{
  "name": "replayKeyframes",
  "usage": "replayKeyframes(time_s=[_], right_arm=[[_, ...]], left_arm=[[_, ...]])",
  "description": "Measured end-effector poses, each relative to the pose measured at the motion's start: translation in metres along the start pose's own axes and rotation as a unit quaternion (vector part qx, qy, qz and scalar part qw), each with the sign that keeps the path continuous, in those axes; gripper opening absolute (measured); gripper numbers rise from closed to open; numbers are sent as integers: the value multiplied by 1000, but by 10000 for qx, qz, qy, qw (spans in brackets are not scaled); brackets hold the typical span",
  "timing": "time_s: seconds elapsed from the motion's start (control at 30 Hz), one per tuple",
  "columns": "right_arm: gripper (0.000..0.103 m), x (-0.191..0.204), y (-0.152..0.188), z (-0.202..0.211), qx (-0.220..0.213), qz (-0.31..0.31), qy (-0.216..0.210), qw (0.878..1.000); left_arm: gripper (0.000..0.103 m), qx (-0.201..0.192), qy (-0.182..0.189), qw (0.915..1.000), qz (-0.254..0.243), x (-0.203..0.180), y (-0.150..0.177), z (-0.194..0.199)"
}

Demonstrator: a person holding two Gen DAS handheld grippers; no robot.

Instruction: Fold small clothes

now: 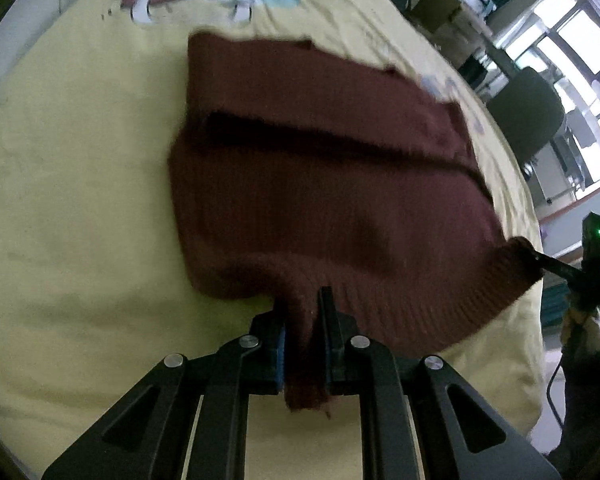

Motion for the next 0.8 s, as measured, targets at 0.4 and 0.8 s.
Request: replayKeyframes(time_s=[0.4,0.8], right_arm=[[8,59,-129,17,-892,120,-262,9956],[10,43,-95,-28,-244,114,-206,9994]], left_arm=[[5,-963,-347,9942,317,38,-106,39],[5,104,85,9987,494,34,-39,-25]])
Point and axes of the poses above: each gripper's, at about its wrist camera, not at the fingertips, and z roughly against the way its jaws point, x to its left, y to its underside, the point moved 5 cm from there along -z, roughly the way its jaws point, and after that the axes turned 5 degrees about -z, right-handed, at the moved point
